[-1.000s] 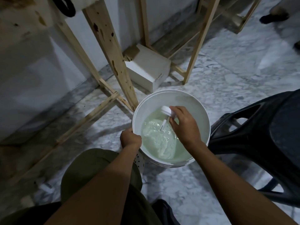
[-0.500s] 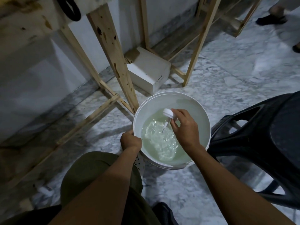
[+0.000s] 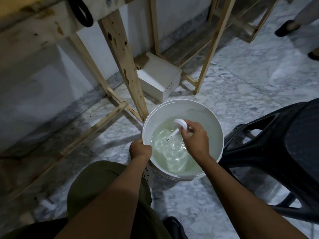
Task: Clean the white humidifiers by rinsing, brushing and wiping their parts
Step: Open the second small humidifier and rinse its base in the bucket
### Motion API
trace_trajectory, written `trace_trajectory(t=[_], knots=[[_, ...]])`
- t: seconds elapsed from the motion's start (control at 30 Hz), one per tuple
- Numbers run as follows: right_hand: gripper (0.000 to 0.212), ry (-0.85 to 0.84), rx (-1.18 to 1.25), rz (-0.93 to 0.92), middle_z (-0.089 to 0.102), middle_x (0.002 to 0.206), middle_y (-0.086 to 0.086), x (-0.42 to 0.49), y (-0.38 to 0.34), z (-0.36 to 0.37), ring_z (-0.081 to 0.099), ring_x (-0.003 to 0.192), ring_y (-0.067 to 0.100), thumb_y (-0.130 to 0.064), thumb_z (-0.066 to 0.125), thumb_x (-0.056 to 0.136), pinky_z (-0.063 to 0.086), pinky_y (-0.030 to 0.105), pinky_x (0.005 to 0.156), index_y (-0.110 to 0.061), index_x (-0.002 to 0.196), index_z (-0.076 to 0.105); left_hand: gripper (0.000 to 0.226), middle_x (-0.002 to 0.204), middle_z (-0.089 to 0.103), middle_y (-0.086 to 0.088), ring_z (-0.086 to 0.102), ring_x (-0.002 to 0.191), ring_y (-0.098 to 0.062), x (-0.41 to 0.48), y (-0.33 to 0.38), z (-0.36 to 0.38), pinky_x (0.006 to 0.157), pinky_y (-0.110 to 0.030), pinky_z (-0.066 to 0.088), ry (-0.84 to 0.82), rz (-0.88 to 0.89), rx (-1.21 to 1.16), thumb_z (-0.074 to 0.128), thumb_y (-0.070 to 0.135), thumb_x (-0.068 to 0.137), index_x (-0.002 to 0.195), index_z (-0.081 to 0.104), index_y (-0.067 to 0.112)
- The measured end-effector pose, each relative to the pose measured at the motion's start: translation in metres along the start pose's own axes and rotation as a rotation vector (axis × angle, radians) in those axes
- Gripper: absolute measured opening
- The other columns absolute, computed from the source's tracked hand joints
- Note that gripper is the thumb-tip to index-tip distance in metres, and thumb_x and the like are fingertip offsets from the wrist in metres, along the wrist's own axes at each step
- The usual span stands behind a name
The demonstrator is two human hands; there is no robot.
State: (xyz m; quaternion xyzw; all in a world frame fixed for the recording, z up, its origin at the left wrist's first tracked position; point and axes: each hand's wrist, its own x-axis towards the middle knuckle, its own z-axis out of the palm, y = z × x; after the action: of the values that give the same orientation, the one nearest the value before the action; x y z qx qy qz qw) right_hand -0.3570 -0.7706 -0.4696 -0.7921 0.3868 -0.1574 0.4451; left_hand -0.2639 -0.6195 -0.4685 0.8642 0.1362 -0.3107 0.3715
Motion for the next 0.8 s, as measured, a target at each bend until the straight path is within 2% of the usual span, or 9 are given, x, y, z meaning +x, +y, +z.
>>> trace_trajectory(t=[0.07,0.13,0.23,0.37,0.5,0.6,0.67,0.73,0.8], knots=[[0.019,-0.046,0.264,0.206,0.071,0.093,-0.009,-0.001,-0.014,-0.001,0.07,0.082,0.012,-0.023,0.066,0.089,0.06,0.034,0.074,-0.029,0.107,0.072,0.043,0.125,0.059,-0.017,0.06,0.106,-0.036,-0.004,0.009,-0.003,0.087,-0.039,0.056,-0.031,0.018,0.088,0.055,0.012,0.079,0.12,0.066,0.01],[0.022,-0.048,0.482,0.366,0.073,0.095,0.002,-0.004,-0.03,-0.005,0.072,0.084,0.02,-0.021,0.066,0.09,0.061,0.036,0.07,-0.02,0.112,0.068,0.047,0.131,0.044,-0.015,0.048,0.118,-0.038,-0.015,0.02,-0.01,0.098,-0.044,0.049,-0.056,0.116,0.199,0.054,0.016,0.08,0.127,0.059,0.017],[0.03,-0.071,0.604,0.459,0.071,0.097,0.012,-0.006,-0.057,-0.014,0.073,0.077,0.023,-0.019,0.066,0.09,0.059,0.032,0.065,-0.014,0.117,0.055,0.062,0.135,0.041,-0.009,0.041,0.129,-0.03,-0.032,0.036,-0.026,0.105,-0.042,0.043,-0.127,0.341,0.179,0.063,0.022,0.086,0.145,0.044,0.026],[0.018,-0.179,0.612,0.381,0.074,0.095,0.01,-0.018,-0.095,-0.032,0.073,0.077,0.021,-0.021,0.066,0.089,0.056,0.03,0.064,-0.015,0.105,0.059,0.08,0.135,0.049,0.01,0.047,0.123,-0.009,-0.065,0.043,-0.054,0.101,-0.031,0.044,-0.258,0.522,0.071,0.078,0.041,0.079,0.148,0.037,0.034],[0.018,-0.29,0.609,0.28,0.074,0.096,0.01,-0.037,-0.15,-0.05,0.072,0.078,0.021,-0.021,0.065,0.09,0.056,0.032,0.071,-0.012,0.105,0.064,0.06,0.116,0.062,0.021,0.058,0.106,0.0,-0.109,0.056,-0.099,0.089,-0.021,0.049,-0.219,0.696,-0.098,0.082,0.036,0.077,0.127,0.05,0.044],[0.016,-0.349,0.618,0.204,0.072,0.1,0.009,-0.051,-0.19,-0.065,0.072,0.087,0.024,-0.023,0.065,0.092,0.058,0.028,0.068,-0.013,0.105,0.065,0.059,0.115,0.068,0.014,0.063,0.105,-0.005,-0.131,0.065,-0.131,0.09,-0.029,0.054,-0.153,0.777,-0.194,0.085,0.038,0.073,0.125,0.058,0.035],[0.014,-0.396,0.623,0.151,0.071,0.1,0.011,-0.06,-0.215,-0.074,0.071,0.089,0.027,-0.022,0.064,0.092,0.06,0.033,0.073,-0.013,0.103,0.065,0.064,0.117,0.067,0.013,0.063,0.106,-0.006,-0.147,0.069,-0.154,0.092,-0.035,0.054,-0.094,0.81,-0.218,0.086,0.042,0.07,0.125,0.058,0.031],[0.017,-0.441,0.61,0.093,0.073,0.1,0.015,-0.069,-0.242,-0.08,0.072,0.086,0.029,-0.022,0.065,0.092,0.059,0.038,0.078,-0.011,0.105,0.064,0.064,0.116,0.066,0.013,0.064,0.105,-0.006,-0.162,0.073,-0.179,0.092,-0.039,0.055,-0.033,0.843,-0.231,0.087,0.046,0.066,0.12,0.056,0.033],[0.02,-0.478,0.596,0.04,0.073,0.099,0.015,-0.077,-0.264,-0.085,0.072,0.081,0.026,-0.024,0.065,0.092,0.057,0.034,0.071,-0.01,0.106,0.065,0.065,0.113,0.066,0.013,0.064,0.103,-0.006,-0.176,0.075,-0.199,0.09,-0.041,0.056,0.011,0.87,-0.24,0.088,0.049,0.062,0.116,0.055,0.033]])
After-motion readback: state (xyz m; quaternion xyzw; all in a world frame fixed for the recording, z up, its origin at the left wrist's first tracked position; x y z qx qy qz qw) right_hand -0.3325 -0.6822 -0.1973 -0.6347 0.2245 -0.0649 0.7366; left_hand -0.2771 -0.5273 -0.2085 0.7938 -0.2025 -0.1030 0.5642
